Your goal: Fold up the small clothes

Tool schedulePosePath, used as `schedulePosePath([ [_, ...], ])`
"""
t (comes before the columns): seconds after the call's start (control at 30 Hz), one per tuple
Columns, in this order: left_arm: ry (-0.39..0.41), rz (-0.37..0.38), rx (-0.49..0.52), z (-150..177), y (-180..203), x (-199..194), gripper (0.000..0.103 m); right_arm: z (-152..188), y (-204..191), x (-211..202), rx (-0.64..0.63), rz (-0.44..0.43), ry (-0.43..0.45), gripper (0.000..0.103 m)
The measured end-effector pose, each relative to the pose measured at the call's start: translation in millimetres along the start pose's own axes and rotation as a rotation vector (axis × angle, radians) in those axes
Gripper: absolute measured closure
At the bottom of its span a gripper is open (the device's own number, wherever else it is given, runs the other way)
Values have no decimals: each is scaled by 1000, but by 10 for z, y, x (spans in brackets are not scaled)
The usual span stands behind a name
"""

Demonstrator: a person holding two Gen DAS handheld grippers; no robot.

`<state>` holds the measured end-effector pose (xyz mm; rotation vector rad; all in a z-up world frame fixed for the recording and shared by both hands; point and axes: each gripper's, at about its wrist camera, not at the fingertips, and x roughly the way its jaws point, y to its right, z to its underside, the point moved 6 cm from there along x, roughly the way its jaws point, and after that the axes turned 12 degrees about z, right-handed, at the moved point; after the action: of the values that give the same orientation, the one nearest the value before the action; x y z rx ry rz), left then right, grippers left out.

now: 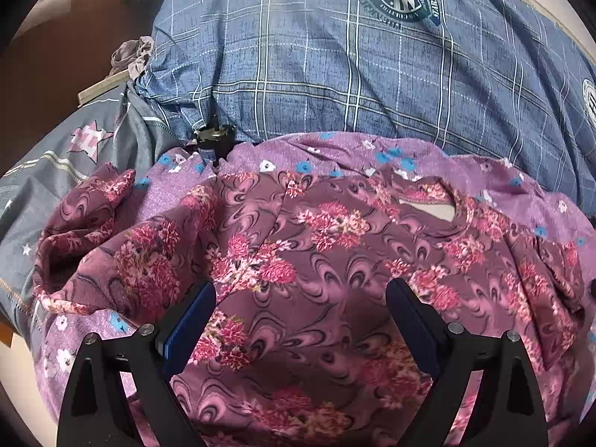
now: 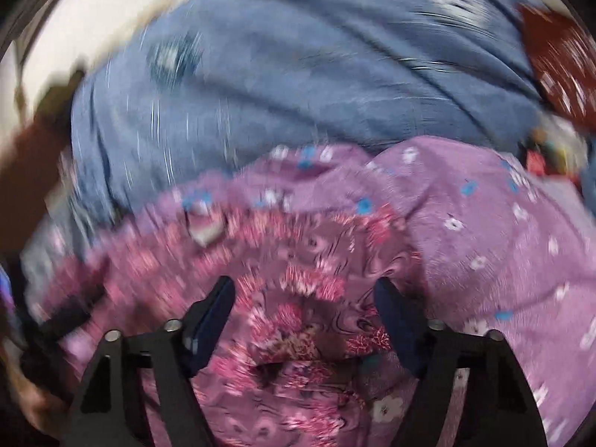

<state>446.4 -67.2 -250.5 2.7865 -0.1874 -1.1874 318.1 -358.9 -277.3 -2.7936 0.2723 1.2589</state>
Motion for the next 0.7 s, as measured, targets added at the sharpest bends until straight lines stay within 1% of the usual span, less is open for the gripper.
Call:
schedulePosePath([
  [0.03, -4, -10, 16, 20, -10, 3, 10, 51, -47, 77, -56, 48, -12, 37],
  [0.1, -26, -38, 36, 66, -84, 47, 10, 116, -22, 184, -115, 126, -22, 37],
  [0.13, -42, -37, 31, 79, -134, 95, 11, 148, 8, 240, -135, 166, -31, 37],
  [0.2, -67, -22, 12, 103, -217, 136, 11, 163, 58, 323, -154, 218, -34, 37],
  [0.27, -71, -20, 6, 104, -275, 153, 11, 131, 81, 388, -153, 225, -24, 37],
  [0.37, -62, -15, 27, 102, -291, 105, 11, 81, 17, 510, -168, 221, -30, 37],
  [0.4, -55, -17, 37, 103, -293, 81, 11, 82, -5, 546, -172, 219, -30, 40],
  [0.43, -48, -19, 47, 102, -295, 57, 11, 91, -29, 587, -171, 207, -36, 55],
  [0.47, -34, -24, 59, 86, -305, 41, 11, 80, -54, 626, -162, 187, -47, 73],
  [0.5, -26, -30, 66, 106, -305, -14, 10, 61, -54, 633, -145, 192, -51, 79],
  [0.53, -13, -39, 73, 105, -321, -47, 10, 37, -42, 620, -133, 206, -46, 89],
  [0.57, 1, -52, 78, 95, -349, -83, 11, 17, -29, 580, -112, 201, -37, 94],
  [0.63, 46, -80, 70, 52, -425, -187, 11, -35, -2, 500, -50, 154, -21, 96],
  [0.7, 96, -101, 60, 12, -484, -299, 11, -94, 13, 333, 43, 75, 9, 96],
])
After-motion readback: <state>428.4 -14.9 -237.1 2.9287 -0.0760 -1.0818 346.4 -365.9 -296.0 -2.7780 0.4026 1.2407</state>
